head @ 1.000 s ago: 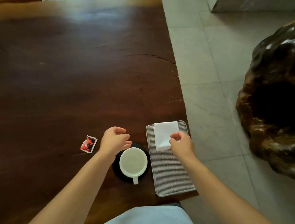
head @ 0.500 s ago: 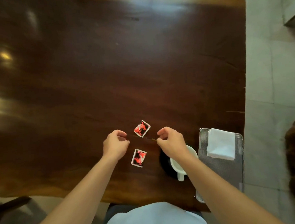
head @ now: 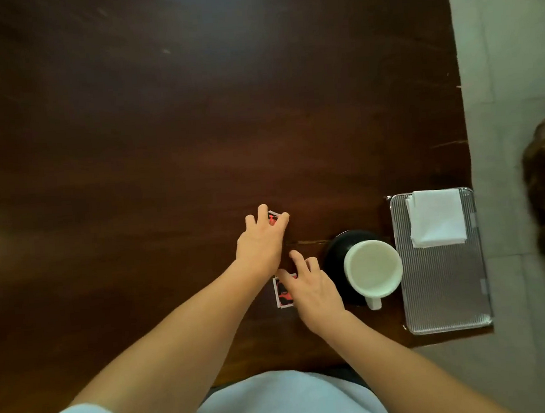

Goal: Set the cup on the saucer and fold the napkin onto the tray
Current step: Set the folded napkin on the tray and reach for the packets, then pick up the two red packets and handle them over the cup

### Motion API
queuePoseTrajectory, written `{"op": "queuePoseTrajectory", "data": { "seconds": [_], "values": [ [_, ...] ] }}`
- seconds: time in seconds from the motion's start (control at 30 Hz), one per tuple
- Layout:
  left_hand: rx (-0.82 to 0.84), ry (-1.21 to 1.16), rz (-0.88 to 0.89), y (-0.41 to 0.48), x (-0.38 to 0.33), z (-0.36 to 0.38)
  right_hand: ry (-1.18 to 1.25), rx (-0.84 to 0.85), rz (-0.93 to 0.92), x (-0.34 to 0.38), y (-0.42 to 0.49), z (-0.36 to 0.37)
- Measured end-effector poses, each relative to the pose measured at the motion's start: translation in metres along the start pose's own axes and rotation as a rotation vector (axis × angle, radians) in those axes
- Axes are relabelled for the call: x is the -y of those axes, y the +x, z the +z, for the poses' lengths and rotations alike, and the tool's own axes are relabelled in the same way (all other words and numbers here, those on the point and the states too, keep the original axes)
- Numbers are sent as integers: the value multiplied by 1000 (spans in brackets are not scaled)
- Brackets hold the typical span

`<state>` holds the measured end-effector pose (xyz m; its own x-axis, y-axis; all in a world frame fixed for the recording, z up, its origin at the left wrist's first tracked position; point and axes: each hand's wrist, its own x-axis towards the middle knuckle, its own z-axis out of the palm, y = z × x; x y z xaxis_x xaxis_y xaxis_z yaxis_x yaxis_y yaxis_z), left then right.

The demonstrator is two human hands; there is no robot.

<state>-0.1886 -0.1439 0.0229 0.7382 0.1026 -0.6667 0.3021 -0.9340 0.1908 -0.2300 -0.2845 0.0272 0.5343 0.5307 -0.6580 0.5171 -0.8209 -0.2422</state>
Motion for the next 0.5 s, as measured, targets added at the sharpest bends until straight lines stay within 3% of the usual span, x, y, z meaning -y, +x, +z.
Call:
{"op": "queuePoseTrajectory", "data": {
  "seconds": [0.17, 0.33, 0.5],
  "values": [
    [14, -40, -22, -5, 16, 7, 95, -27, 84, 16, -1, 6],
    [78, -432, -195, -16, 40, 11, 294, -57, 230, 21, -8, 16],
    [5, -743, -332, -46, 63, 12, 661, -37, 341, 22, -13, 17]
  ]
}}
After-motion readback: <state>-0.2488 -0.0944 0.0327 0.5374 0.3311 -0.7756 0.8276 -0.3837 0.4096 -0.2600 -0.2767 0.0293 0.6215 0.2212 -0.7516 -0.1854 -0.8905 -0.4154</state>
